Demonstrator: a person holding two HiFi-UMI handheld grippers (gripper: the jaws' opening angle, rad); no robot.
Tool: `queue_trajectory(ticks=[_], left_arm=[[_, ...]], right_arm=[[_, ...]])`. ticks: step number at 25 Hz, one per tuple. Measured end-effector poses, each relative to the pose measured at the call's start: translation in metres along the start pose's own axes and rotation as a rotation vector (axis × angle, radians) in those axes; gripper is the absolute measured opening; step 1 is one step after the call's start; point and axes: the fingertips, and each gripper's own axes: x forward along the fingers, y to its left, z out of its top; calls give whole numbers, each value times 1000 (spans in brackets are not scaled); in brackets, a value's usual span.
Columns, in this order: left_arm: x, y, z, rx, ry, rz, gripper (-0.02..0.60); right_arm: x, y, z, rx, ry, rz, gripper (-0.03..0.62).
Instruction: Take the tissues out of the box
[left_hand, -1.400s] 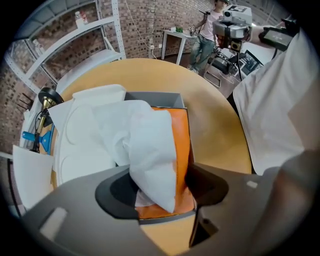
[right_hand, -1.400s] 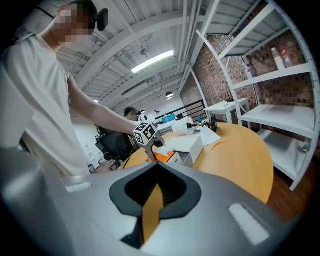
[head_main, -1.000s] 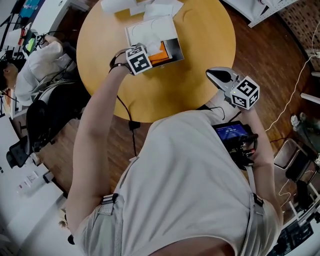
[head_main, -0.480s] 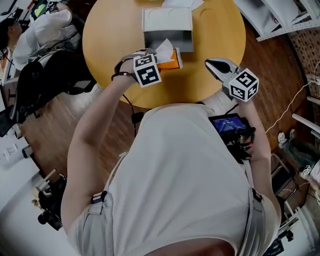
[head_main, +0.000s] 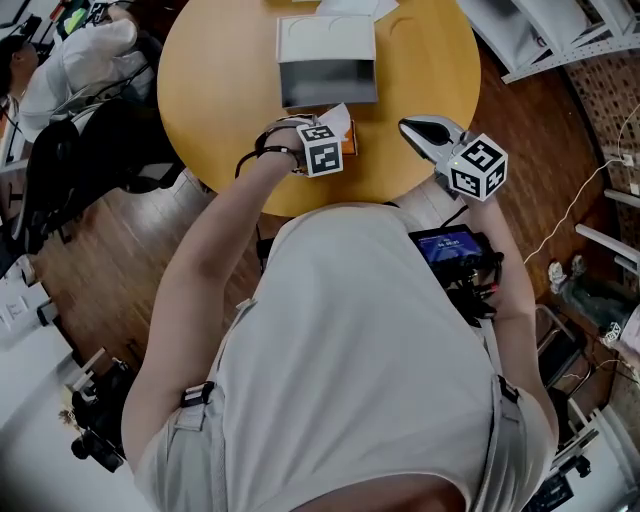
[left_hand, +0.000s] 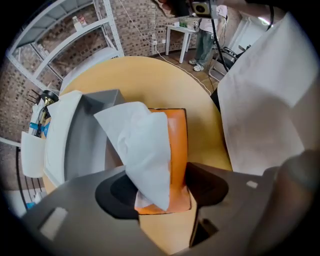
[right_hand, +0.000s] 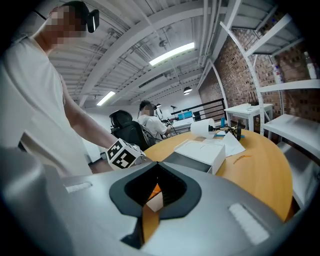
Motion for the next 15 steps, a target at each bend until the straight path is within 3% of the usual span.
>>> queue_trajectory(ticks=[6,9,12,15], left_arm=[[3,1,-9,-22,-11,-28,368],[-23,6,-6,-78,-91,8,388],[-76,15,2,-168,-303,126,387],[-141,28,4,-296,-617,262,323]], right_arm=[[2,-3,-6,14,10,-10,2],[2,-6,-3,12,9,-10,2],[2,-5,2,3,8,-3,2],[9,6,10,-23,-5,46,2]])
